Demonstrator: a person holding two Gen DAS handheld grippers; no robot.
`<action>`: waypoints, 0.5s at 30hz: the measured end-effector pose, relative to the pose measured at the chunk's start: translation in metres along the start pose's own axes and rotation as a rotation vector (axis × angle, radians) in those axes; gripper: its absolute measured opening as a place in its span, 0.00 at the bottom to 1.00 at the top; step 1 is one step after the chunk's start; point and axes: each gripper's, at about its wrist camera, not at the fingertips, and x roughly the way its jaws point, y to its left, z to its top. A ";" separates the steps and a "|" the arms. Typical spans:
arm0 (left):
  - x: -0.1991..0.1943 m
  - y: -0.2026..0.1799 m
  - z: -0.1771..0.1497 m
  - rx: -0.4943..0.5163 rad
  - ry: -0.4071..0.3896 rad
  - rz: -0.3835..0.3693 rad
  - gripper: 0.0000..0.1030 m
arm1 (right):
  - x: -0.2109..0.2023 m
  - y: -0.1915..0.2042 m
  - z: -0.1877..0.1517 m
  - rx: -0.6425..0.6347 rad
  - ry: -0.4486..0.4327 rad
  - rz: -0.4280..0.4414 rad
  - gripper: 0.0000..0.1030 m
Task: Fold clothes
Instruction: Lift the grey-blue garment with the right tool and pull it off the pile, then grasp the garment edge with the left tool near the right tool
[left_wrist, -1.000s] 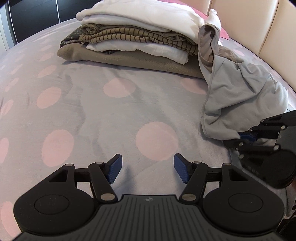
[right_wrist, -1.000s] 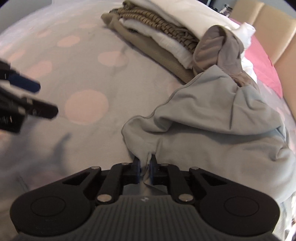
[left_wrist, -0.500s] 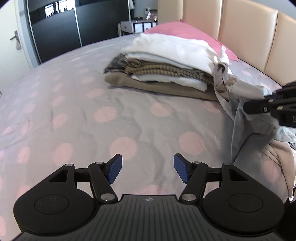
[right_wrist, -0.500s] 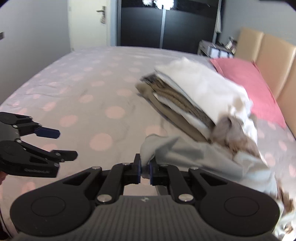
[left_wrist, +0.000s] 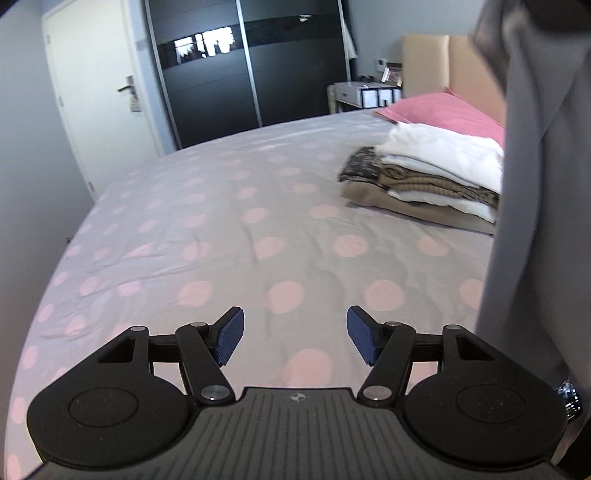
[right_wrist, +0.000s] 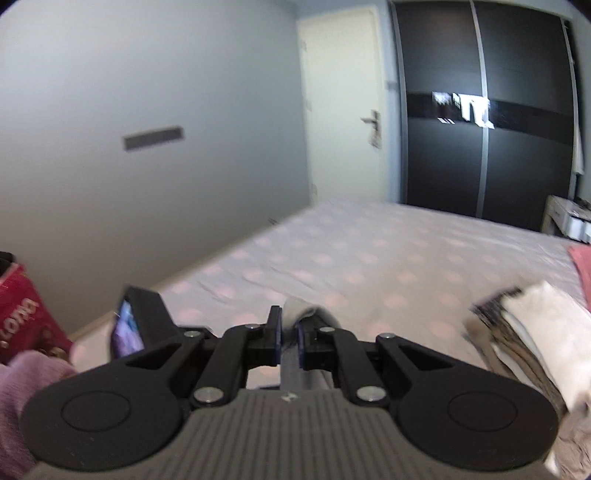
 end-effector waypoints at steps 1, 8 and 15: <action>-0.005 0.005 -0.001 -0.006 -0.006 0.007 0.59 | -0.004 0.002 0.003 -0.010 -0.019 -0.003 0.09; -0.006 0.004 -0.009 0.023 -0.006 -0.018 0.59 | -0.025 -0.036 -0.030 0.064 0.037 -0.124 0.09; 0.015 -0.022 -0.011 0.098 0.020 -0.088 0.59 | -0.055 -0.091 -0.103 0.187 0.158 -0.271 0.09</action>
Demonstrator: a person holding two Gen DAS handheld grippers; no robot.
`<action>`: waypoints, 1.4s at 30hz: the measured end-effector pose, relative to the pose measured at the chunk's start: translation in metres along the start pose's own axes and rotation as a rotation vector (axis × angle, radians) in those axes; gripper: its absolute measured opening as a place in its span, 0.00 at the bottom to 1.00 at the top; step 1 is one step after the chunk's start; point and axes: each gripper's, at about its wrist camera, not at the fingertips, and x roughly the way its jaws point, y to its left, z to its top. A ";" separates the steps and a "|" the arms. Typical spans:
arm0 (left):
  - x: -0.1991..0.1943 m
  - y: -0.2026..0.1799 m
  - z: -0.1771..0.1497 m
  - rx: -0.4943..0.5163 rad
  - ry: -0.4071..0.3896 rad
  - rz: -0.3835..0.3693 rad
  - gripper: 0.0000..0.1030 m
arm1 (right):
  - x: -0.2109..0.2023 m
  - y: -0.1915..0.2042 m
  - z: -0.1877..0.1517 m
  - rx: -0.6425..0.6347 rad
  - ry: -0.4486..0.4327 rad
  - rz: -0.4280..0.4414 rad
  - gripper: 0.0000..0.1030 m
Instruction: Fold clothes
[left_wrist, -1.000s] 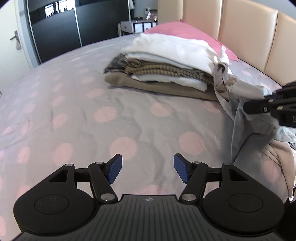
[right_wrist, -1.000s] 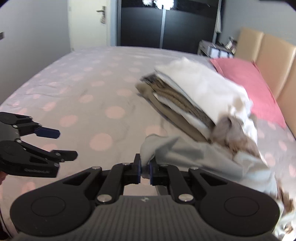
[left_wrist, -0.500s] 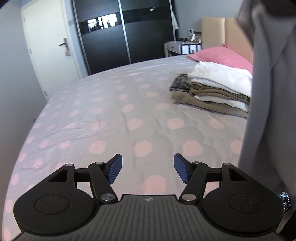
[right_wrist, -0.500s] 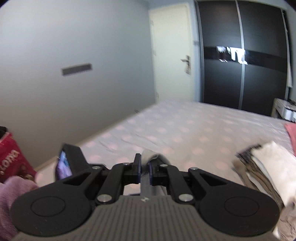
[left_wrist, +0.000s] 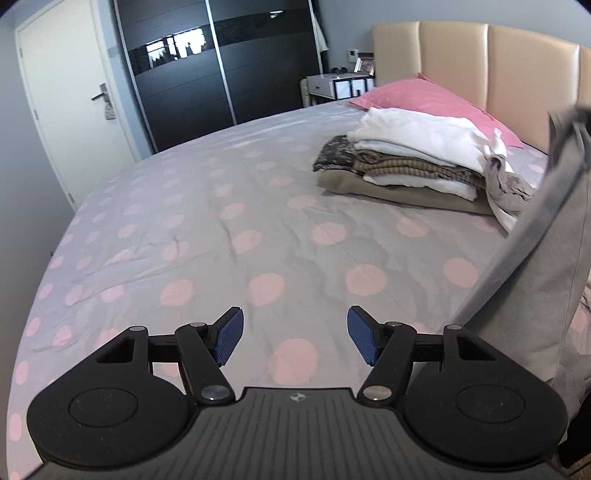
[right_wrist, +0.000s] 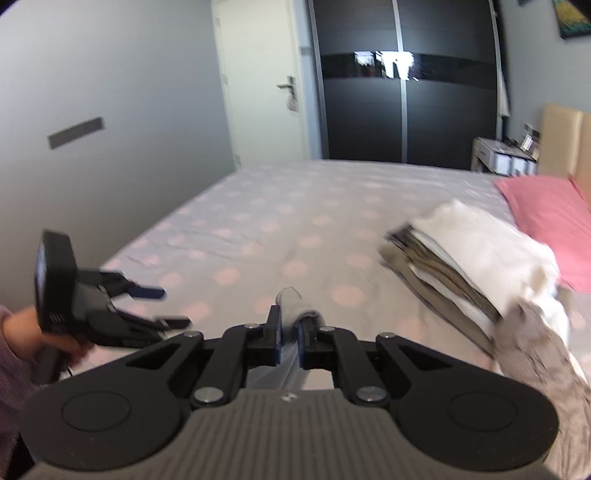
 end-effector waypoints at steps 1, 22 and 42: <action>0.003 -0.003 -0.001 0.006 0.003 -0.014 0.59 | 0.000 -0.007 -0.010 0.017 0.020 -0.013 0.09; 0.056 -0.088 -0.042 0.313 0.156 -0.349 0.71 | 0.023 -0.081 -0.152 0.266 0.348 -0.122 0.09; 0.026 -0.006 -0.009 0.001 0.060 -0.179 0.00 | 0.042 -0.029 -0.011 -0.037 0.112 -0.201 0.09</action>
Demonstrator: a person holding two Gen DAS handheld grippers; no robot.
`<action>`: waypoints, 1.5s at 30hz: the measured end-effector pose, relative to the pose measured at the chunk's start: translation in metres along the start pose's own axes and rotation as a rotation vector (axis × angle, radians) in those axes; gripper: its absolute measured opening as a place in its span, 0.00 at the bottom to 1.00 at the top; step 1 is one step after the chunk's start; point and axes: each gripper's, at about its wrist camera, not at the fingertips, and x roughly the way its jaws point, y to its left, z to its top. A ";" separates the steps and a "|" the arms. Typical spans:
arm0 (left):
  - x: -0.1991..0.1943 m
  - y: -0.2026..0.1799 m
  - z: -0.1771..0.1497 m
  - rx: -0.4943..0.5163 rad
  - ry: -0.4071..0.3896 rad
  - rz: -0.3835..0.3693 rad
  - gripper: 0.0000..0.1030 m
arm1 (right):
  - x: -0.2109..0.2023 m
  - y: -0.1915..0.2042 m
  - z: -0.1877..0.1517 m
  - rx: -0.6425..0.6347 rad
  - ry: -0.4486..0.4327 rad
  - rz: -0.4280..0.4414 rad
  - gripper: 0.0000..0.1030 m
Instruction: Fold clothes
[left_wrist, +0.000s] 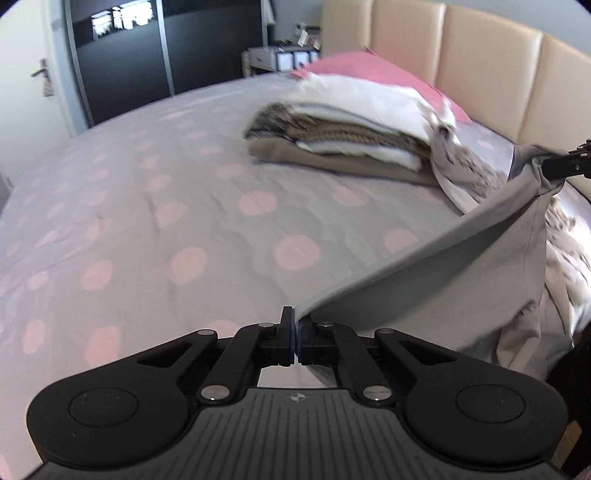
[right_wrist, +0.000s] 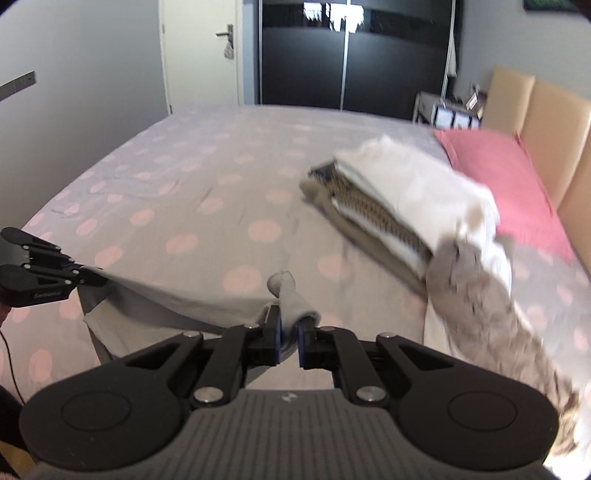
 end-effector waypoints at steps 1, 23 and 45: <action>-0.008 0.007 0.003 -0.012 -0.020 0.020 0.00 | -0.001 0.006 0.012 -0.013 -0.022 -0.001 0.09; -0.250 0.129 0.043 -0.227 -0.454 0.432 0.00 | -0.078 0.221 0.247 -0.217 -0.569 0.256 0.08; -0.140 0.031 -0.030 -0.097 -0.106 0.024 0.00 | 0.020 0.113 0.122 -0.175 -0.194 0.131 0.00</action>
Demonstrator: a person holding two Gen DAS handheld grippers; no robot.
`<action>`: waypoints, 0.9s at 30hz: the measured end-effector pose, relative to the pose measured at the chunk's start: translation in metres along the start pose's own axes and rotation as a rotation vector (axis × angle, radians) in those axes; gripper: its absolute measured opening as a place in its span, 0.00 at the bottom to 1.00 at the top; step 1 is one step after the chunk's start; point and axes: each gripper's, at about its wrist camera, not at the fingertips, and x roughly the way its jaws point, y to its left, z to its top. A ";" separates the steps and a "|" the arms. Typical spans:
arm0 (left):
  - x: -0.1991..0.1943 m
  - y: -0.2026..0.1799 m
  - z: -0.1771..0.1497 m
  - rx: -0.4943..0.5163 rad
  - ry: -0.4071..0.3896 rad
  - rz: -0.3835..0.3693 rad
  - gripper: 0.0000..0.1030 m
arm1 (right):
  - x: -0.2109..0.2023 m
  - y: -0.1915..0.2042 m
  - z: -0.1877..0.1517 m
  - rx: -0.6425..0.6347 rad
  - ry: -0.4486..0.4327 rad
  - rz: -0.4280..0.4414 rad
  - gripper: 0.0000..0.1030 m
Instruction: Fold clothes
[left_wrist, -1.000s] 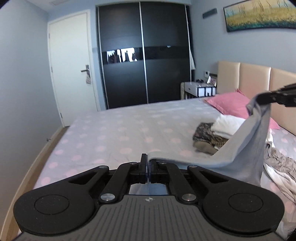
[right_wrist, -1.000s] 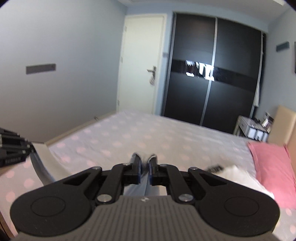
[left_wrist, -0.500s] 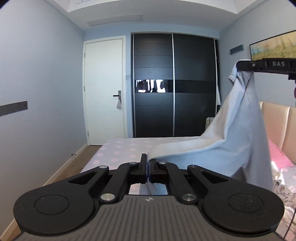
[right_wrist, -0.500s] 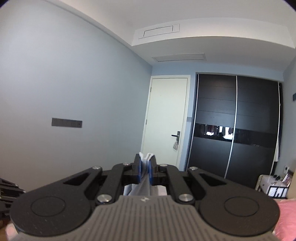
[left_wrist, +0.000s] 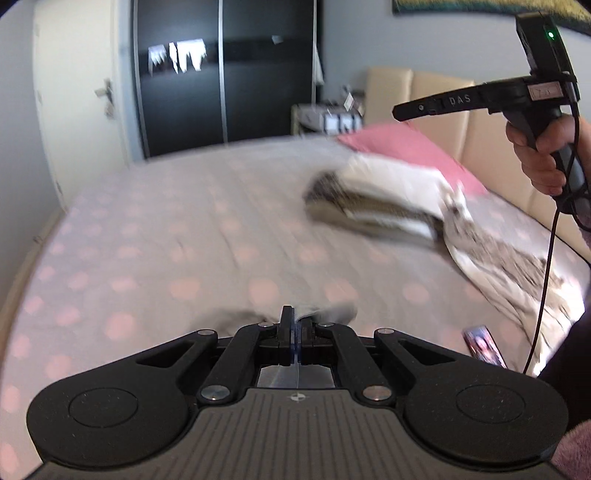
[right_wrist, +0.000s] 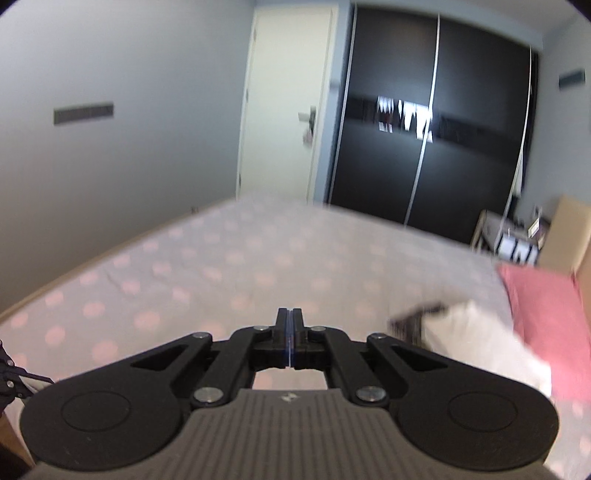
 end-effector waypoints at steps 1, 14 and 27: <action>0.008 -0.007 -0.013 0.000 0.038 -0.027 0.00 | 0.006 -0.004 -0.014 0.008 0.034 0.004 0.01; 0.059 -0.042 -0.074 0.093 0.316 -0.195 0.25 | 0.084 0.012 -0.157 0.228 0.353 0.180 0.06; 0.073 0.001 -0.058 0.048 0.294 -0.189 0.55 | 0.164 0.029 -0.201 0.314 0.561 0.274 0.30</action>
